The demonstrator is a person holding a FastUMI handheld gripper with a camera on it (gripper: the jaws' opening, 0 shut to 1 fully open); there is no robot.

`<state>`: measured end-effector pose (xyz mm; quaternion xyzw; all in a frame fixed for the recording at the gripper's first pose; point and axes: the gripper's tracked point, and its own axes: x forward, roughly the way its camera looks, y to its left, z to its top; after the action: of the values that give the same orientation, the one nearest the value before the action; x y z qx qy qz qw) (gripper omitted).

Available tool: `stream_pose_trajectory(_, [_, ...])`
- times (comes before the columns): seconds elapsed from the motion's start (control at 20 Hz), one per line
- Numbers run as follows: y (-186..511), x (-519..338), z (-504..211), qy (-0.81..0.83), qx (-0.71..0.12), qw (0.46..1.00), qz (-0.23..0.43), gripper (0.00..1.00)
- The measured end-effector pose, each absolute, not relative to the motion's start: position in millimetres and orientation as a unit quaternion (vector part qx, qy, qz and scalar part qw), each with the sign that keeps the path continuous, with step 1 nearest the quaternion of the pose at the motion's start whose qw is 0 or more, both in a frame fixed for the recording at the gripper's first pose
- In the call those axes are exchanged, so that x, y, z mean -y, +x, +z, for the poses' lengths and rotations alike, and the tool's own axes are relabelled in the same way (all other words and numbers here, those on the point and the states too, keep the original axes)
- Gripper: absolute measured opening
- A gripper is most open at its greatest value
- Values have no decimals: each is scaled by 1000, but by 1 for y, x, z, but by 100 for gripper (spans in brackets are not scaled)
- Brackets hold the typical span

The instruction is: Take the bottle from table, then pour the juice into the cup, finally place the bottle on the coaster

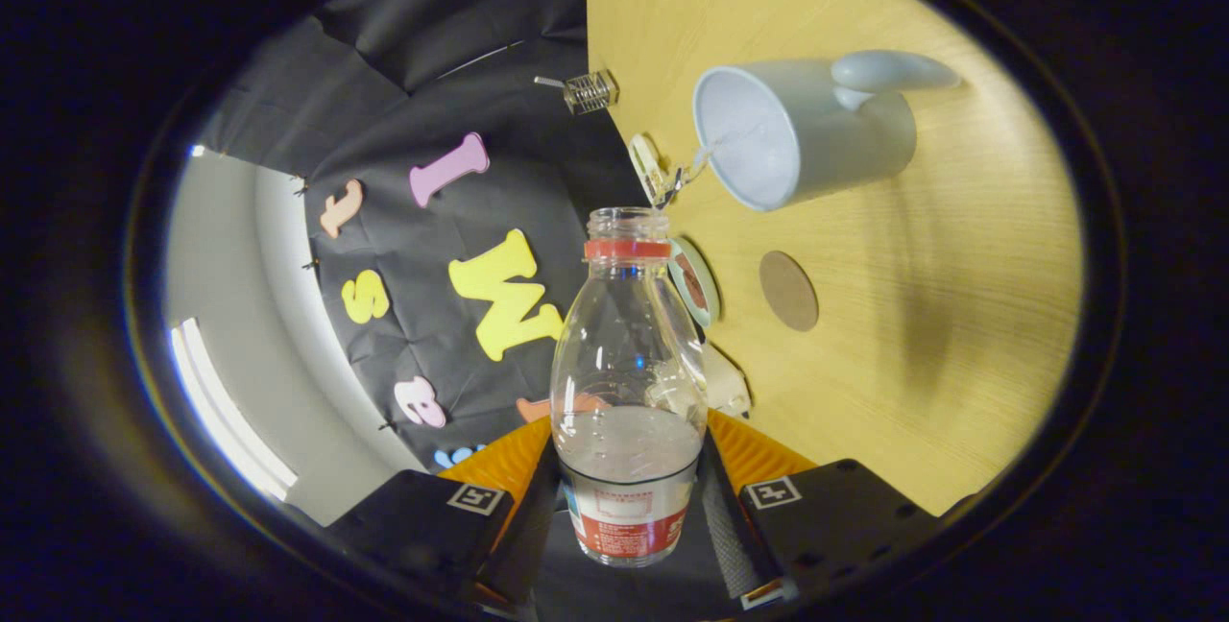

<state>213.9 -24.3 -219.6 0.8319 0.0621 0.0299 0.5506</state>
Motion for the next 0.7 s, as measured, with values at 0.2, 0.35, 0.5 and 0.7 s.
stream_pose_trajectory(0.2, [215,22,-214,839,-57,540,37,76])
stream_pose_trajectory(0.35, [213,28,-209,858,-47,510,38,76])
stream_pose_trajectory(0.5, [213,32,-212,864,-48,501,28,76])
stream_pose_trajectory(0.7, [213,33,-203,876,-45,479,37,76])
